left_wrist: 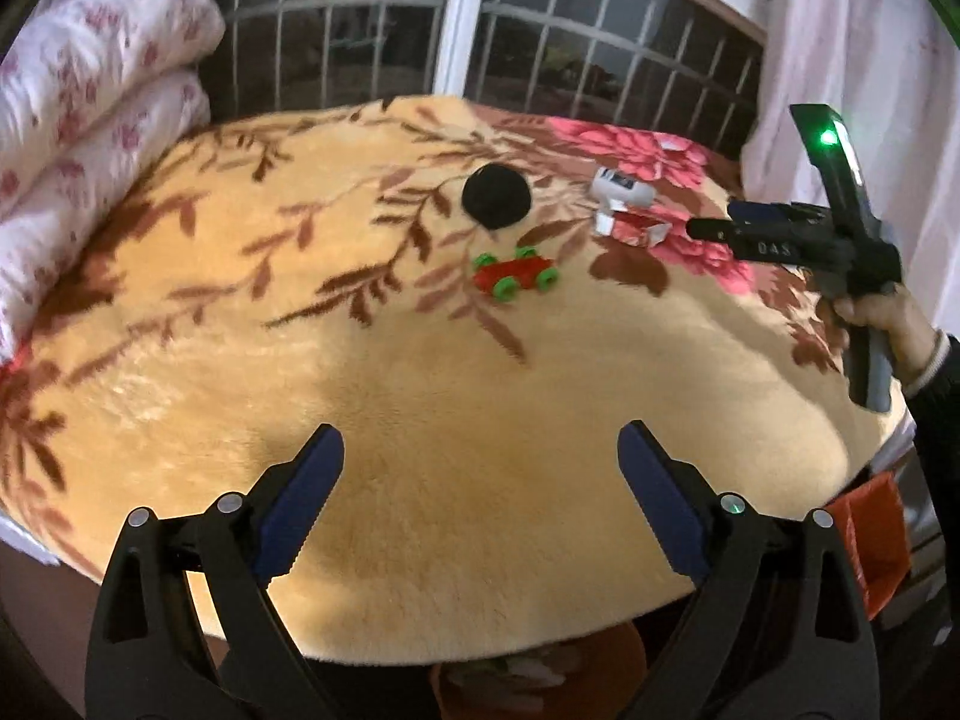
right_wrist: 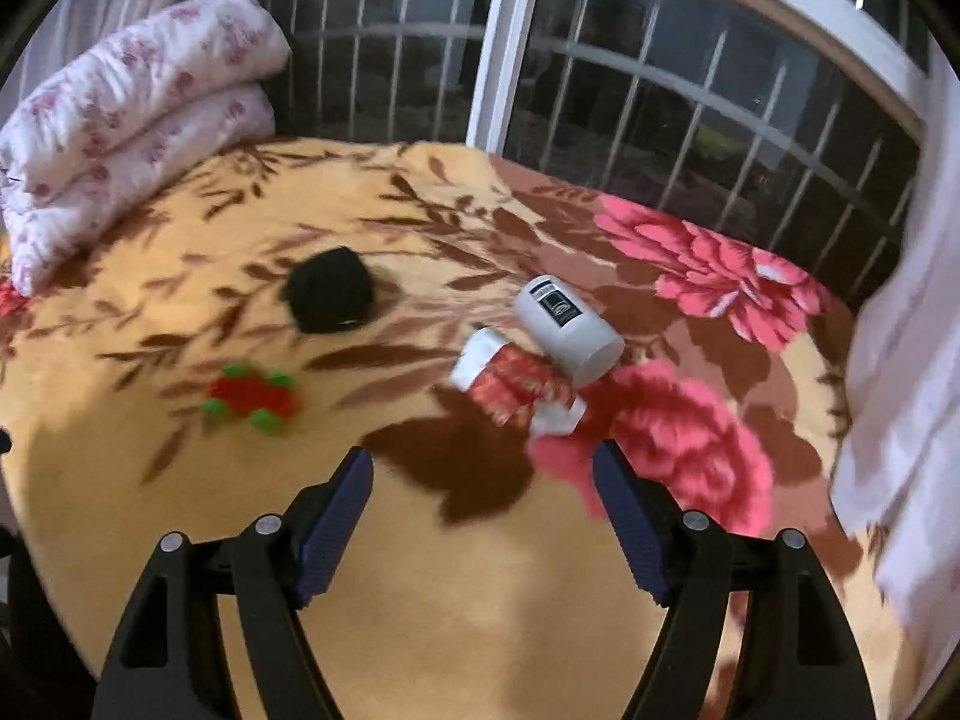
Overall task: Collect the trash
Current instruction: 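Grasp the red printed snack box with the right tool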
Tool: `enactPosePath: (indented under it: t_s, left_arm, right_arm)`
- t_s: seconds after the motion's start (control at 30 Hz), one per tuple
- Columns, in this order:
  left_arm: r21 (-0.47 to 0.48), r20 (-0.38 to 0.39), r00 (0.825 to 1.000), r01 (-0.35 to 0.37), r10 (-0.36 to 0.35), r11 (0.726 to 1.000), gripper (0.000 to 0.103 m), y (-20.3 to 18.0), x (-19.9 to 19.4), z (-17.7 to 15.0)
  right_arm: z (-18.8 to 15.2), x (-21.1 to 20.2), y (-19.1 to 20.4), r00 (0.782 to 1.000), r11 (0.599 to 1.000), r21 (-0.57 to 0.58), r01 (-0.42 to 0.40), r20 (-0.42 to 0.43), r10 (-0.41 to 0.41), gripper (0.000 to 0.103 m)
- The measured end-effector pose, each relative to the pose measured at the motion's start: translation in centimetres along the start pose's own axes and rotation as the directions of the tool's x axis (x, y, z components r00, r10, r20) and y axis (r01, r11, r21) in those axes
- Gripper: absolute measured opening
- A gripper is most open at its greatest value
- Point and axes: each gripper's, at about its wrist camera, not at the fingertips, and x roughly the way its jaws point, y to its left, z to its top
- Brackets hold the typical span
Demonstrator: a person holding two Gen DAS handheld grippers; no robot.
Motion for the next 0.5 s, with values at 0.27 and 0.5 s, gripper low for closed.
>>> enactPosePath:
  t_s: [0.27,0.5]
  left_arm:
    - [-0.006,-0.03,1.0,0.002,-0.002,1.0,0.09,0.2,2.1,0.6]
    - [-0.007,-0.07,0.997,0.022,-0.022,1.0,0.09,-0.5,3.6,0.8]
  right_arm:
    - [2.3,8.2,-5.4,0.99,0.995,0.047,-0.091,-0.102,0.095,0.076]
    - [2.1,11.3,-4.5,0.96,0.973,0.016,-0.229,-0.16,0.229,0.073]
